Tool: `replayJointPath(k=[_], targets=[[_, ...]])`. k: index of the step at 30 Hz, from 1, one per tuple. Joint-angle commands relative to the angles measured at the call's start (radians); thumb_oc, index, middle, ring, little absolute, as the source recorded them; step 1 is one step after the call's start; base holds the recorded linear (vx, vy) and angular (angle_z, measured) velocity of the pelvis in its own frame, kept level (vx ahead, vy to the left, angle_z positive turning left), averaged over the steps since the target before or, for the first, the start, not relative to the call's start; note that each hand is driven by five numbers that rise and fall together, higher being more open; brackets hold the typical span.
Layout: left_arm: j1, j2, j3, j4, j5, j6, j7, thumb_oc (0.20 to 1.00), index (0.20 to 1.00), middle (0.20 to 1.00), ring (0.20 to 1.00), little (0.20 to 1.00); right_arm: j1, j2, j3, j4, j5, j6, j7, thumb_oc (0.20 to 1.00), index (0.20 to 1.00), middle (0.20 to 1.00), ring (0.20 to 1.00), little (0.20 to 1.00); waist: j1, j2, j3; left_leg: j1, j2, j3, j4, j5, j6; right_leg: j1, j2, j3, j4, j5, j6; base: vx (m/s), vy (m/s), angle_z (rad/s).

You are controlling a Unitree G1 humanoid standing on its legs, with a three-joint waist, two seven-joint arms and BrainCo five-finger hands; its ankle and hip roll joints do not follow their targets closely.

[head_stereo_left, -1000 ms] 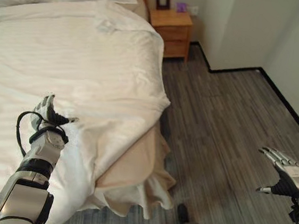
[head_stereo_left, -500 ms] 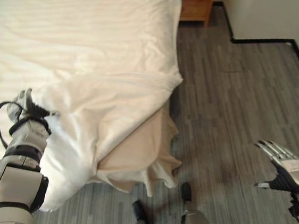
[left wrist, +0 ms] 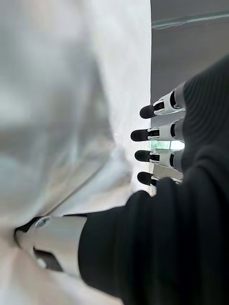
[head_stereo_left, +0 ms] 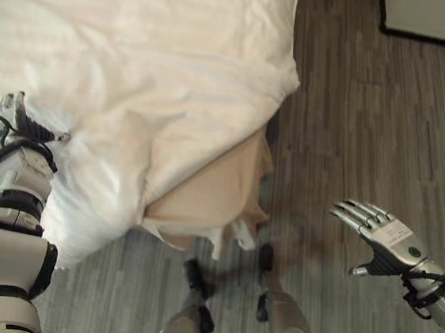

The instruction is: Making the bed.

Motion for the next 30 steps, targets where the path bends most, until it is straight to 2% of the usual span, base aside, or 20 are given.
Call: replayJointPath(k=[1,2,4,5,6,7,8,10,12,13,16,19,20,22,23,25,27,29,30], targets=[[-0.107,0.054,-0.055,0.009,0.034,-0.030,0.043,1.000,1.000,1.000,1.000,1.000,-0.024,-0.054,-0.058,-0.050,0.039,-0.027,-0.041,1.000,1.000,1.000,1.000,1.000,0.012,0.081,-0.020,0.026,0.111,0.036,0.009,-0.070,-0.058,-0.011,-0.026,0.089,0.020,-0.140,0.118,-0.08,-0.004,-0.02],[-0.129,0.060,-0.071,0.009,0.033,-0.033,0.043,1.000,1.000,1.000,1.000,1.000,-0.025,-0.051,-0.051,-0.045,0.041,-0.028,-0.041,1.000,1.000,1.000,1.000,1.000,0.010,0.076,-0.010,0.005,0.113,0.048,0.009,-0.043,-0.051,-0.033,-0.025,0.085,0.024,-0.121,0.112,0.01,0.018,-0.06],[-0.187,0.064,-0.122,-0.001,0.045,-0.031,0.043,1.000,1.000,1.000,1.000,1.000,-0.033,-0.026,-0.007,-0.013,0.018,-0.022,-0.040,1.000,1.000,1.000,1.000,1.000,0.013,0.081,-0.017,-0.013,0.119,0.034,0.009,-0.063,-0.058,-0.052,-0.027,0.095,0.019,-0.130,0.121,0.00,0.011,-0.17],[-0.189,0.064,-0.124,0.000,0.044,-0.032,0.043,0.856,0.856,0.856,0.856,0.856,-0.034,-0.024,-0.006,-0.012,0.018,-0.022,-0.041,1.000,1.000,1.000,1.000,1.000,0.013,0.079,-0.017,-0.014,0.119,0.034,0.009,-0.063,-0.058,-0.052,-0.027,0.095,0.019,-0.130,0.121,-0.09,-0.026,-0.14],[-0.203,0.043,-0.140,-0.009,0.061,-0.029,0.044,0.426,0.426,0.426,0.426,0.426,-0.044,-0.019,0.012,0.004,-0.006,-0.018,-0.041,1.000,1.000,1.000,1.000,1.000,0.015,0.078,-0.015,-0.018,0.117,0.047,0.009,-0.041,-0.049,-0.061,-0.031,0.091,0.022,-0.116,0.112,-0.07,-0.020,-0.10],[-0.191,0.002,-0.130,-0.028,0.062,-0.033,0.036,0.294,0.294,0.294,0.294,0.294,-0.045,-0.012,0.010,0.003,-0.013,-0.012,-0.039,1.000,1.000,1.000,1.000,1.000,0.015,0.079,-0.021,-0.003,0.114,0.047,0.009,-0.049,-0.047,-0.051,-0.035,0.095,0.022,-0.122,0.109,-0.07,-0.019,-0.08],[-0.189,0.000,-0.128,-0.030,0.062,-0.033,0.036,0.200,0.200,0.200,0.200,0.200,-0.042,-0.013,0.008,0.001,-0.012,-0.012,-0.039,1.000,1.000,1.000,1.000,1.000,0.016,0.080,-0.020,0.000,0.113,0.048,0.009,-0.050,-0.047,-0.049,-0.035,0.096,0.022,-0.123,0.109,0.04,0.010,-0.10],[-0.078,-0.061,-0.070,-0.152,0.037,-0.070,0.029,0.200,0.200,0.200,0.200,0.200,-0.023,0.008,-0.008,0.003,0.005,-0.009,-0.042,1.000,1.000,1.000,1.000,1.000,0.022,0.088,-0.034,0.045,0.103,0.048,0.009,-0.070,-0.043,-0.016,-0.039,0.102,0.024,-0.133,0.101,0.06,0.008,-0.10],[0.014,-0.073,-0.031,-0.242,0.041,-0.078,0.029,0.200,0.200,0.200,0.200,0.200,-0.005,0.012,-0.016,0.005,0.016,-0.009,-0.042,1.000,1.000,1.000,1.000,1.000,0.023,0.096,-0.044,0.067,0.098,0.050,0.009,-0.079,-0.042,0.002,-0.039,0.105,0.024,-0.138,0.098,0.06,0.014,-0.08],[0.159,-0.108,0.020,-0.362,0.023,-0.111,0.012,0.200,0.200,0.200,0.200,0.200,0.012,0.036,-0.028,0.031,0.028,-0.002,-0.044,1.000,1.000,1.000,1.000,1.000,0.034,0.102,-0.061,0.094,0.085,0.050,0.009,-0.090,-0.038,0.031,-0.041,0.106,0.023,-0.146,0.094,0.07,0.020,-0.05],[0.441,-0.177,0.114,-0.606,-0.010,-0.164,-0.047,0.200,0.200,0.200,0.200,0.200,0.040,0.068,-0.039,0.095,0.023,0.021,-0.042,1.000,1.000,1.000,1.000,1.000,0.048,0.119,-0.092,0.140,0.066,0.048,0.009,-0.110,-0.031,0.082,-0.046,0.100,0.020,-0.159,0.090,0.09,0.018,0.01],[0.600,-0.224,0.147,-0.749,-0.055,-0.220,-0.114,0.200,0.200,0.200,0.200,0.200,0.032,0.083,-0.025,0.158,0.009,0.038,-0.042,1.000,1.000,1.000,1.000,1.000,0.054,0.130,-0.112,0.171,0.052,0.043,0.009,-0.122,-0.026,0.121,-0.052,0.097,0.018,-0.167,0.090,0.05,0.019,0.04],[0.665,-0.241,0.159,-0.806,-0.094,-0.256,-0.139,0.200,0.200,0.200,0.200,0.200,0.023,0.086,-0.026,0.175,0.000,0.045,-0.044,1.000,1.000,1.000,1.000,1.000,0.059,0.133,-0.118,0.187,0.046,0.043,0.009,-0.127,-0.022,0.140,-0.056,0.094,0.016,-0.170,0.091,0.07,0.022,0.06],[0.786,-0.338,0.201,-0.888,-0.255,-0.311,-0.148,0.200,0.200,0.200,0.200,0.200,0.029,0.136,-0.023,0.171,0.017,0.049,-0.039,1.000,1.000,1.000,1.000,1.000,0.066,0.136,-0.135,0.222,0.036,0.040,0.009,-0.137,-0.016,0.173,-0.060,0.094,0.016,-0.174,0.091,0.10,0.020,0.03],[0.851,-0.404,0.201,-0.934,-0.378,-0.351,-0.193,0.200,0.200,0.200,0.200,0.200,0.039,0.166,-0.002,0.200,0.021,0.051,-0.027,1.000,1.000,1.000,1.000,1.000,0.068,0.136,-0.152,0.252,0.030,0.039,0.009,-0.145,-0.010,0.203,-0.063,0.094,0.015,-0.179,0.091,0.11,0.024,0.02],[0.898,-0.453,0.166,-0.981,-0.497,-0.365,-0.262,0.200,0.200,0.200,0.200,0.200,0.034,0.195,0.023,0.208,0.029,0.062,-0.006,1.000,1.000,1.000,1.000,1.000,0.067,0.138,-0.168,0.277,0.023,0.037,0.009,-0.154,-0.004,0.226,-0.067,0.096,0.015,-0.179,0.092,0.07,0.020,0.02],[0.924,-0.471,0.117,-1.010,-0.558,-0.363,-0.335,0.200,0.200,0.200,0.200,0.200,0.036,0.218,0.051,0.267,0.019,0.070,0.001,1.000,1.000,1.000,1.000,1.000,0.063,0.138,-0.180,0.298,0.018,0.038,0.009,-0.160,0.002,0.245,-0.070,0.099,0.014,-0.182,0.094,0.05,0.008,-0.01],[0.918,-0.503,0.031,-1.025,-0.611,-0.342,-0.405,0.253,0.253,0.253,0.253,0.253,0.019,0.248,0.095,0.357,0.024,0.087,0.005,1.000,1.000,1.000,1.000,1.000,0.056,0.135,-0.192,0.319,0.014,0.039,0.009,-0.168,0.007,0.261,-0.073,0.105,0.016,-0.182,0.095,0.02,-0.001,0.01],[0.908,-0.520,-0.014,-1.030,-0.636,-0.332,-0.435,0.322,0.322,0.322,0.322,0.322,0.010,0.267,0.115,0.408,0.030,0.096,0.003,1.000,1.000,1.000,1.000,1.000,0.051,0.134,-0.196,0.326,0.013,0.040,0.009,-0.171,0.009,0.267,-0.074,0.108,0.016,-0.183,0.096,0.00,0.000,0.00]])
